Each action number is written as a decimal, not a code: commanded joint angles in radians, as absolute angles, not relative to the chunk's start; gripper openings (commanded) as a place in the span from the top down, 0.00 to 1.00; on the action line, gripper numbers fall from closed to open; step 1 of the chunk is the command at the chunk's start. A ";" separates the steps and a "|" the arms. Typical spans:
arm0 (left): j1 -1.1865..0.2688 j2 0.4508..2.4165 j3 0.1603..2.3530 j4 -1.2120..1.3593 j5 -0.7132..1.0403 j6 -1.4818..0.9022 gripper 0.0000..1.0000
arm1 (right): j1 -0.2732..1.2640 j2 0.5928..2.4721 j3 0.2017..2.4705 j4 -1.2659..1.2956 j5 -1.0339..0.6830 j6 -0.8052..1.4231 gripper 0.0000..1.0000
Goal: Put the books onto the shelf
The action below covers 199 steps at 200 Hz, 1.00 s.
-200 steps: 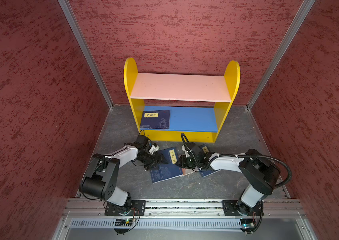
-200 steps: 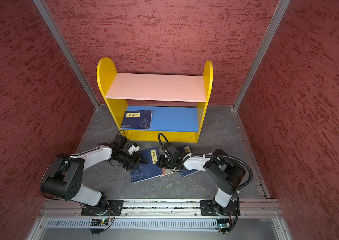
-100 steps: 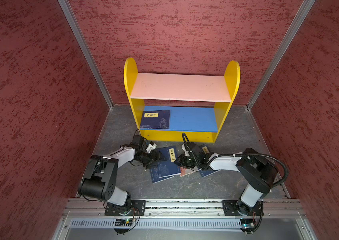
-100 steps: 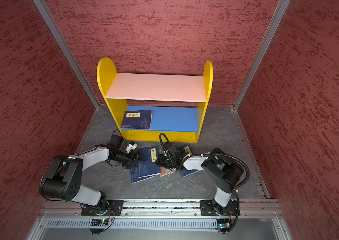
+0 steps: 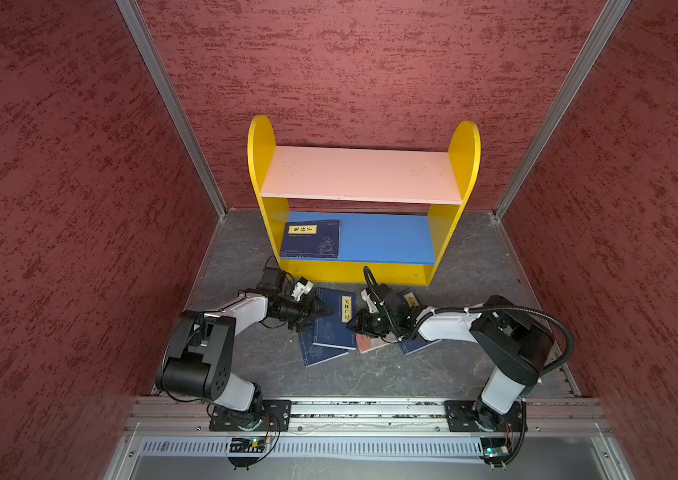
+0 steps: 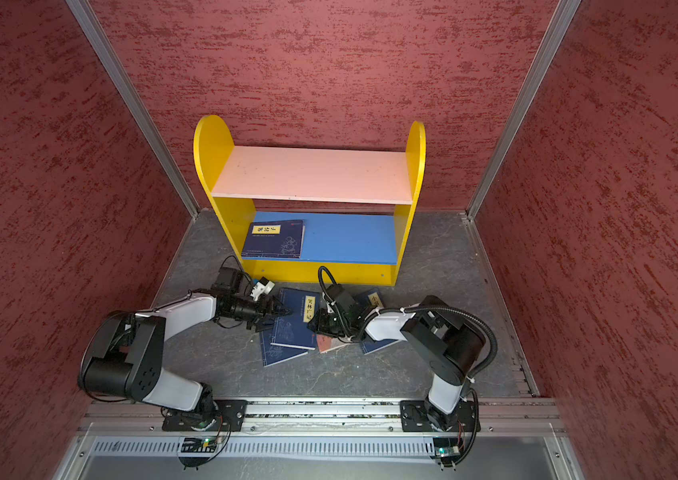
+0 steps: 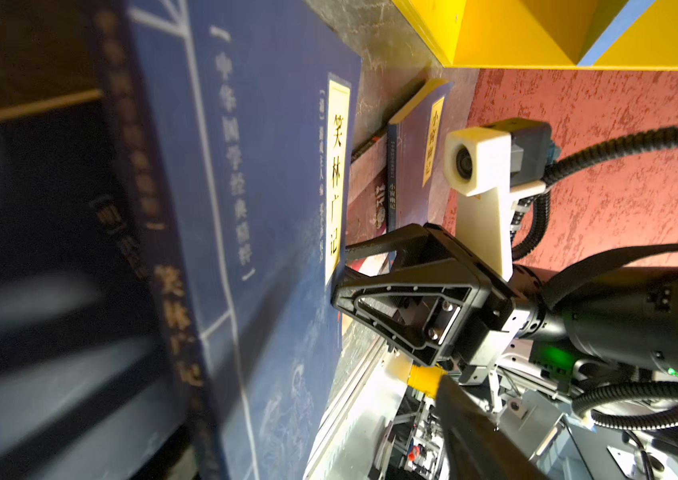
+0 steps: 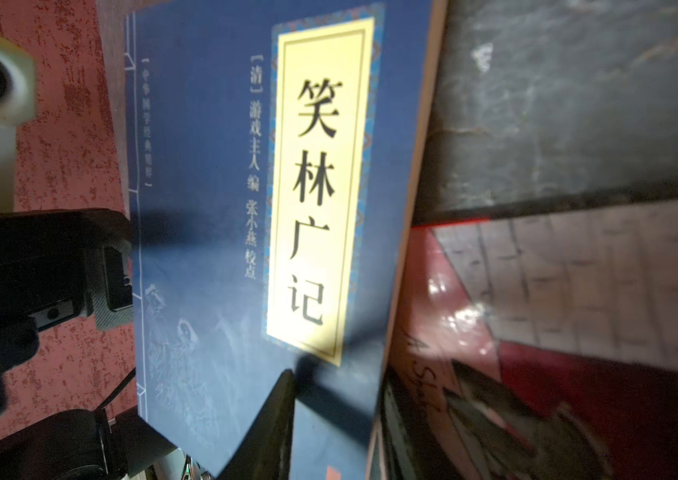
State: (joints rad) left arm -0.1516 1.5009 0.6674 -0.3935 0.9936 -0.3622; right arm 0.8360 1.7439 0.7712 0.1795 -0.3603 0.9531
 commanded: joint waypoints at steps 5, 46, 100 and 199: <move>-0.158 1.474 0.684 -0.433 1.032 -0.347 0.39 | 0.851 1.766 0.778 0.129 -0.376 0.946 0.64; -0.156 1.473 0.691 -0.472 1.026 -0.339 0.55 | 0.851 1.759 0.777 0.143 -0.367 0.948 0.62; -0.157 1.491 0.708 -0.508 1.022 -0.317 0.82 | 0.851 1.735 0.777 0.164 -0.348 0.953 0.60; -0.155 1.445 0.768 -0.619 1.070 -0.294 1.00 | 0.845 1.582 0.783 0.054 -0.197 0.924 0.51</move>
State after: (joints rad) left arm -0.1524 1.4857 0.7212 -0.5610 0.9981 -0.3305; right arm 0.8429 1.6577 0.7723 0.1070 -0.2832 0.9459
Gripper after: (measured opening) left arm 0.109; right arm 0.488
